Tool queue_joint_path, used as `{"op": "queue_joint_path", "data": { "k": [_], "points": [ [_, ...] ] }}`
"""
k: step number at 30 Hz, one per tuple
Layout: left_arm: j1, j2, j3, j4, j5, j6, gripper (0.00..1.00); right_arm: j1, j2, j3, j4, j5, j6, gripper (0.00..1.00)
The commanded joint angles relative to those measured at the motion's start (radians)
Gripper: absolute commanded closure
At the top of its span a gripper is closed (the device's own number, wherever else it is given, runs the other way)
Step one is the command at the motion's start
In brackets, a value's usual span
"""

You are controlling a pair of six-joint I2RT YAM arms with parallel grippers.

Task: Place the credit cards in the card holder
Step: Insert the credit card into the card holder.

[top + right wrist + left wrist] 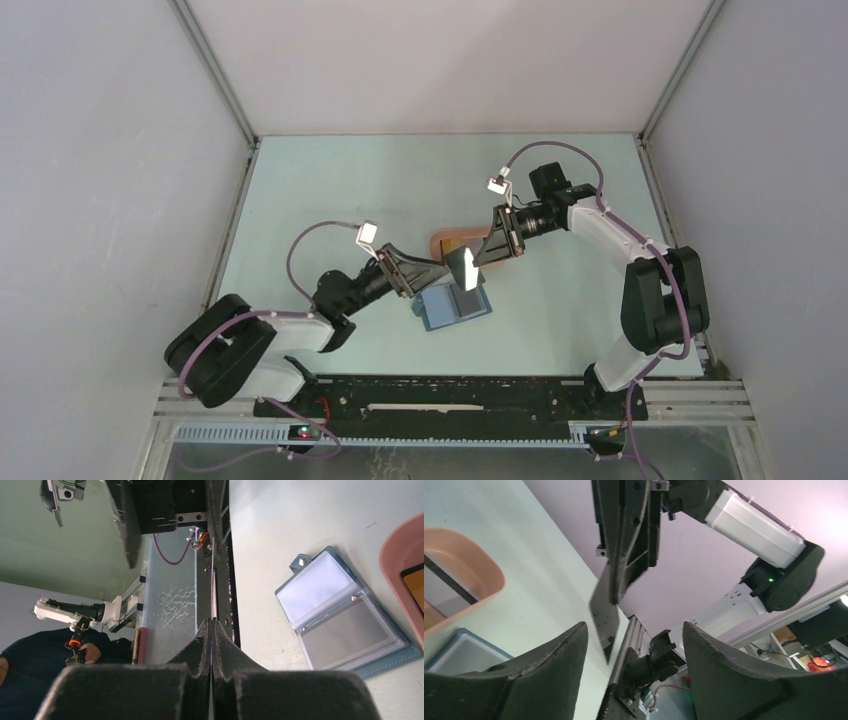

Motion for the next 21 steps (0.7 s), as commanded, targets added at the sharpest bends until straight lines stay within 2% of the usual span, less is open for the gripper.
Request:
{"op": "queue_joint_path", "data": {
  "k": [1,5,11,15,18,21],
  "points": [
    [-0.012,0.09,0.042,0.094,-0.013,-0.048,0.3,0.009,-0.001,0.004,0.034,-0.054,0.025,1.0],
    [-0.013,0.148,0.07,0.124,0.012,-0.074,0.38,0.013,-0.003,0.005,0.032,-0.058,0.022,1.0],
    [-0.012,0.163,0.097,0.135,0.046,-0.074,0.45,0.023,0.001,0.004,0.026,-0.056,0.015,1.0],
    [-0.008,0.169,0.109,0.135,0.086,-0.074,0.56,0.03,0.008,0.004,0.024,-0.051,0.01,1.0],
    [0.002,0.171,0.106,0.136,0.107,-0.077,0.71,0.036,0.007,0.004,0.019,-0.041,0.002,1.0],
    [0.019,0.166,0.101,0.137,0.127,-0.068,0.99,0.049,-0.001,0.004,0.011,-0.018,-0.016,1.0]
  ]
}}
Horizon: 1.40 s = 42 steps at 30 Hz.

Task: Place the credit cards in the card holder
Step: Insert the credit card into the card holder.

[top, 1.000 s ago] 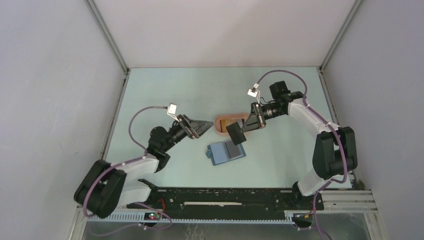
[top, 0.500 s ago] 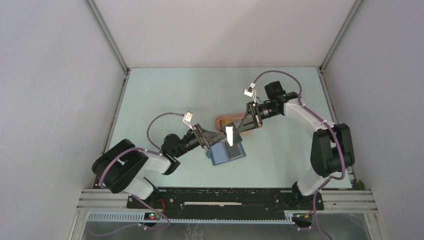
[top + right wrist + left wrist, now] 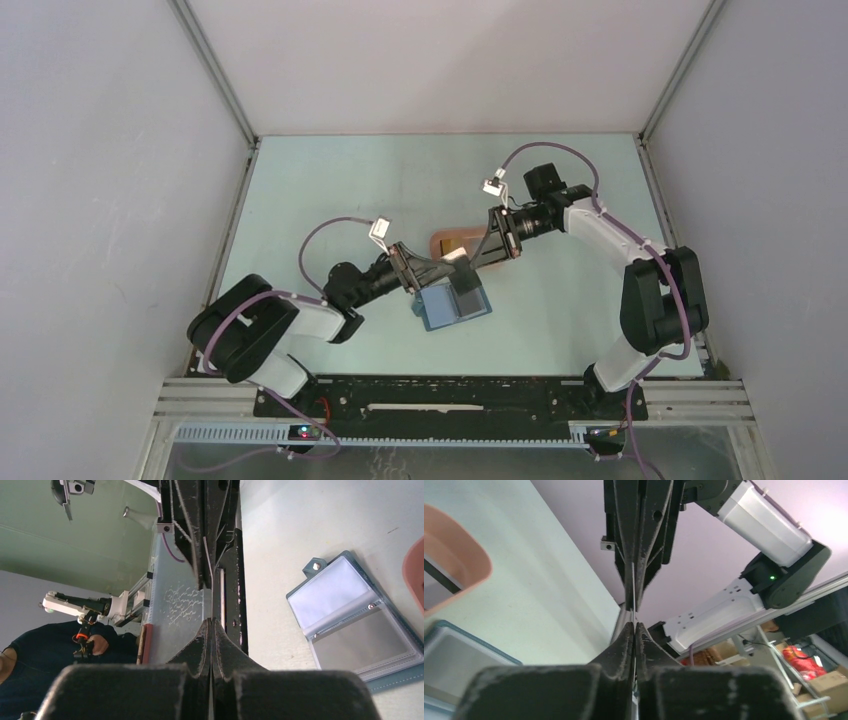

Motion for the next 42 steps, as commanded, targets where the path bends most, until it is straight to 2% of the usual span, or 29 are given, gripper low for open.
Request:
{"op": "queue_joint_path", "data": {
  "k": [1,3,6,9,13,16,19,25,30,42],
  "points": [
    [0.024,-0.008,0.025,0.05,0.056,0.023,1.0,0.022,-0.007,0.005,-0.003,0.026,-0.038,1.0],
    [0.039,-0.021,0.003,0.048,0.062,0.033,1.0,0.029,-0.022,0.01,-0.017,0.06,-0.058,0.85],
    [0.055,-0.037,-0.051,0.048,0.067,0.024,1.0,0.024,-0.046,0.068,-0.139,0.139,-0.18,0.63],
    [0.056,-0.038,-0.114,0.049,0.062,0.005,1.0,-0.001,-0.106,0.084,-0.194,0.242,-0.274,0.54],
    [0.056,-0.005,-0.198,0.048,-0.004,-0.013,1.0,0.002,-0.252,0.004,-0.149,0.39,-0.402,0.53],
    [0.048,0.043,-0.212,0.048,-0.051,-0.019,1.0,0.038,-0.336,-0.154,-0.083,0.389,-0.574,0.55],
    [0.037,0.087,-0.206,0.049,-0.094,-0.022,1.0,0.103,-0.361,-0.261,-0.024,0.48,-0.757,0.68],
    [0.034,0.158,-0.189,0.05,-0.159,-0.019,1.0,0.182,-0.268,-0.298,0.124,0.723,-0.727,0.93],
    [0.033,0.221,-0.166,0.048,-0.174,-0.018,1.0,0.208,-0.201,-0.298,0.179,0.832,-0.678,0.95],
    [0.034,0.317,-0.134,0.048,-0.215,0.001,1.0,0.24,-0.148,-0.298,0.206,0.865,-0.652,0.97]
  ]
}}
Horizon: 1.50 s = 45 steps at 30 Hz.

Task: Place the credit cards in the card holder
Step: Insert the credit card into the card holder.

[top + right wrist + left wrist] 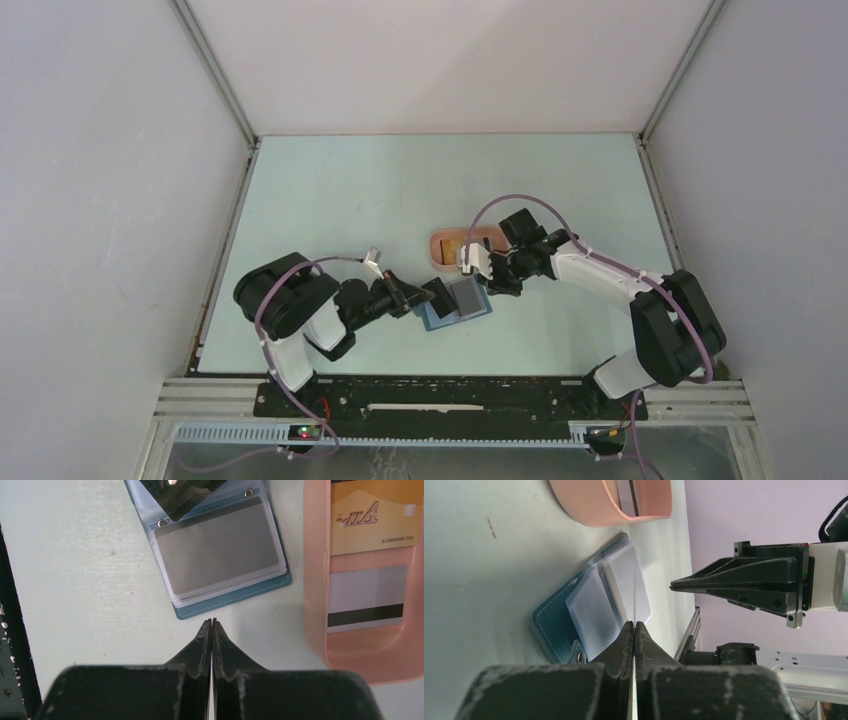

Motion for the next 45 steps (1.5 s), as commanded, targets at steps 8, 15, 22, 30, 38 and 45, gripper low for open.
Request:
{"op": "queue_joint_path", "data": {
  "k": [8,15,22,30,38,45],
  "points": [
    [-0.005,0.051,0.041,0.04,-0.047,0.025,1.0,0.023,0.037,0.027,0.021,0.024,0.029,0.98],
    [-0.006,0.07,0.038,0.039,-0.059,0.026,1.0,0.024,0.054,0.036,0.018,0.037,0.046,0.98],
    [-0.009,0.077,0.04,0.037,-0.059,0.027,1.0,0.023,0.086,0.046,0.007,0.054,0.053,0.98],
    [-0.023,0.093,0.049,0.029,-0.061,0.019,1.0,0.025,0.121,0.054,0.0,0.082,0.054,0.98],
    [-0.027,0.083,0.058,-0.016,-0.059,0.023,1.0,0.038,0.152,0.063,-0.01,0.093,0.056,0.98],
    [-0.032,0.074,0.07,-0.06,-0.057,0.019,1.0,0.045,0.159,0.065,-0.012,0.1,0.057,0.98]
  ]
}}
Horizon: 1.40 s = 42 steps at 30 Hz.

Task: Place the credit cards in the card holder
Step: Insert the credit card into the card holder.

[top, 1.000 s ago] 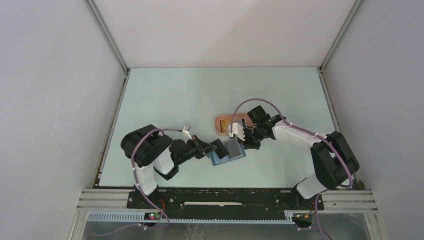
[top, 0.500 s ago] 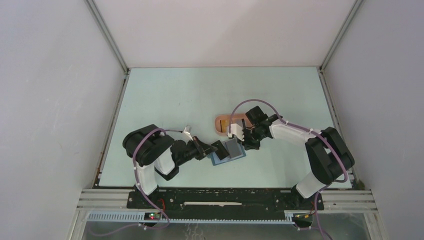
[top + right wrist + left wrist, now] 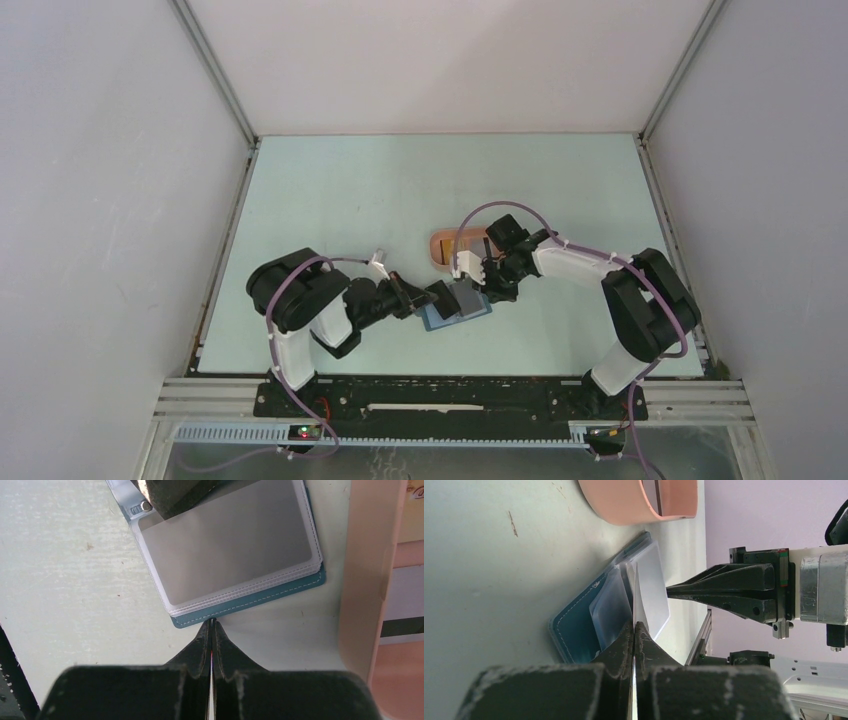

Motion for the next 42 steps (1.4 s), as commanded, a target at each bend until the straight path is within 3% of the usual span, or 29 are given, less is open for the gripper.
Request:
{"op": "queue_joint_path", "data": {
  "k": [1,42],
  "points": [
    [-0.008,-0.008,0.023,-0.033,-0.013,0.016,1.0,0.009,0.003,0.038,-0.008,0.007,0.012,0.98],
    [-0.024,-0.039,0.104,-0.3,0.091,0.001,1.0,0.021,0.004,0.043,-0.013,0.009,0.009,0.98]
  ]
}}
